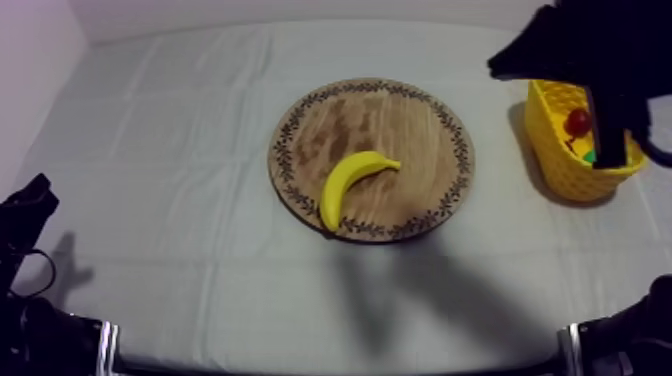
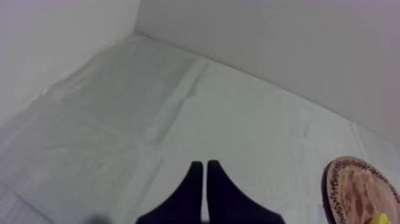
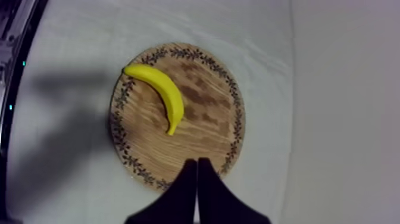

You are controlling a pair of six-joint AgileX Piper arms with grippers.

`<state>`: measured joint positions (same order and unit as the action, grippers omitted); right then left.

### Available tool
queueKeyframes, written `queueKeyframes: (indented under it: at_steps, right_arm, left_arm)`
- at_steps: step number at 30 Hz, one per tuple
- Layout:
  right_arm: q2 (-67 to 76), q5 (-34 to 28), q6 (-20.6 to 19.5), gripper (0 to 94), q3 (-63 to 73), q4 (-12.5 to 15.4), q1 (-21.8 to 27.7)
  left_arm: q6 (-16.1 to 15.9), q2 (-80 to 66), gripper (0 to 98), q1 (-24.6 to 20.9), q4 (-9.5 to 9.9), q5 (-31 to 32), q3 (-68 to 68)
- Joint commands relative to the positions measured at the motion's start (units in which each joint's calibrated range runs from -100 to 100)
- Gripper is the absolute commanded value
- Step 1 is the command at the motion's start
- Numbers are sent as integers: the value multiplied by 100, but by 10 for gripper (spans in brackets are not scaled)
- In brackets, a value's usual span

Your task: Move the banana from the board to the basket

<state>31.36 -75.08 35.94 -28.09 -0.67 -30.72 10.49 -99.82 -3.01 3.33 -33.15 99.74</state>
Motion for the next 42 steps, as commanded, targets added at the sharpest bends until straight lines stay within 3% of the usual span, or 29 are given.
queueKeyframes:
  at_steps: [1,8,25,29,38,42]
  right_arm:
    - [-685,-271,484,14,397,-26,-137]
    - [-1750,-810,1170,42,1206,-132,-456]
    - [-3665,-1741,1963,47,3252,-421,-580]
    - [-3860,-1749,1974,142,3403,-479,-532]
    - [-4009,-1698,1874,507,3475,-555,-418]
    - [-4014,-1657,1805,628,3483,-556,-385]
  left_arm:
    - [-1,0,1,1,2,0,3]
    - [2,0,1,1,2,0,3]
    - [2,0,1,1,2,0,3]
    - [3,0,1,1,2,0,3]
    - [3,0,1,1,2,0,3]
    - [4,0,1,1,2,0,3]
